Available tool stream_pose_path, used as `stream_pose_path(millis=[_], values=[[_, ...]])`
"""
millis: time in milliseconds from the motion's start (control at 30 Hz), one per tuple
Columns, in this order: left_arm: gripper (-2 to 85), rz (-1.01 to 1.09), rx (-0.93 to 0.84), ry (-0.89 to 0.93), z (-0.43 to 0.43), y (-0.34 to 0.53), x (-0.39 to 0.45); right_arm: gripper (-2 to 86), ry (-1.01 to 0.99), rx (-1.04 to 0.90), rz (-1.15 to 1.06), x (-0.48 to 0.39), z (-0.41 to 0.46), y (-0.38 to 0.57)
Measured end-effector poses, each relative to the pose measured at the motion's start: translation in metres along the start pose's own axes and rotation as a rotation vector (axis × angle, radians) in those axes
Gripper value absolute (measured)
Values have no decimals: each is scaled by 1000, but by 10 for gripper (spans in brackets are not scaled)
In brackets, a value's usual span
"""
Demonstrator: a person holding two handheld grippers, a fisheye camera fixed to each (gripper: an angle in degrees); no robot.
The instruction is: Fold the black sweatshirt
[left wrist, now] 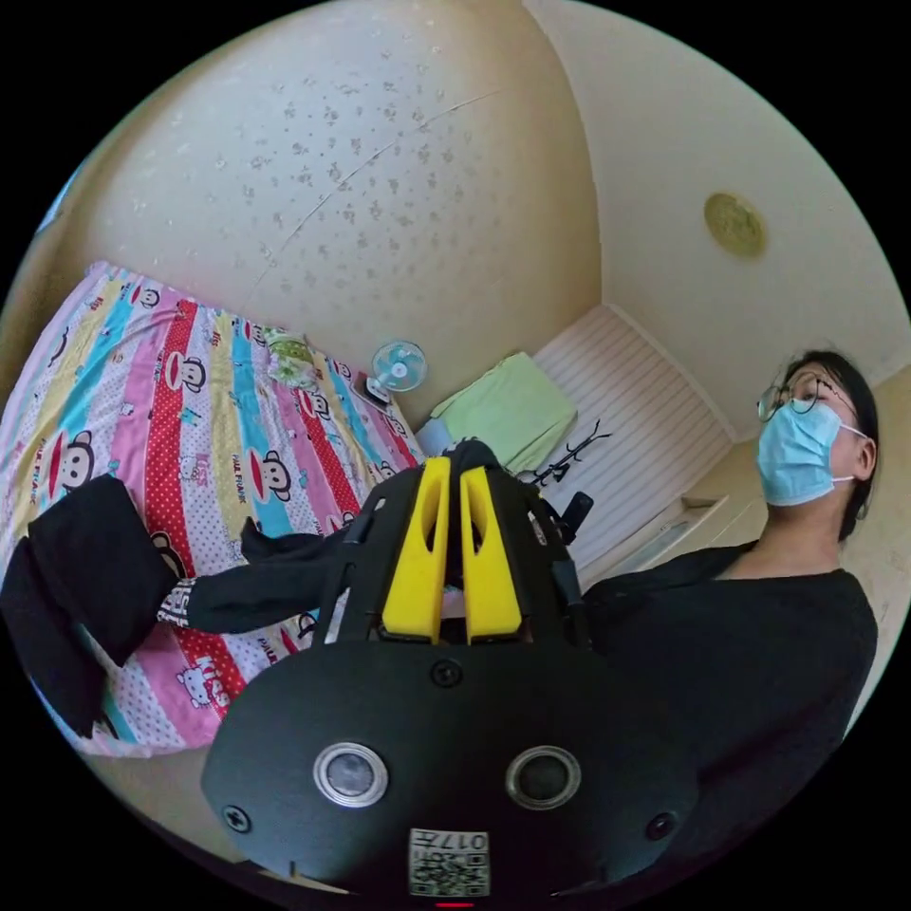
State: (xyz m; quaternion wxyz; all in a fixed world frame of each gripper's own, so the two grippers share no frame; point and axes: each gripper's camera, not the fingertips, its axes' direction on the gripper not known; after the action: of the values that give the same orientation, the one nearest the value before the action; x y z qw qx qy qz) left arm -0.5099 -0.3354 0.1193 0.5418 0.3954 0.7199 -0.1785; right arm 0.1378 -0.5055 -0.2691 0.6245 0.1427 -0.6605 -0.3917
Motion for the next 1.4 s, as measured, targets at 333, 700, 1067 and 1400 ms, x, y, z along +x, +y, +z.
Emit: stream_pose_path(millis=[333,700,1067,1400], values=[[6,1,-317,-271,50,-147,-122,30,192,-382,-135,121,140,-58],[78,-540,-516,-625,91,-25,-339,80,303,-721,912,244,203,214],[107,-741,-630,-875,9,125,-395,73,427,-984,1563,56,-4,443],[60,-878,-489,-856,-42,171,-425,67,479,-526,1605,-4,-39,344]])
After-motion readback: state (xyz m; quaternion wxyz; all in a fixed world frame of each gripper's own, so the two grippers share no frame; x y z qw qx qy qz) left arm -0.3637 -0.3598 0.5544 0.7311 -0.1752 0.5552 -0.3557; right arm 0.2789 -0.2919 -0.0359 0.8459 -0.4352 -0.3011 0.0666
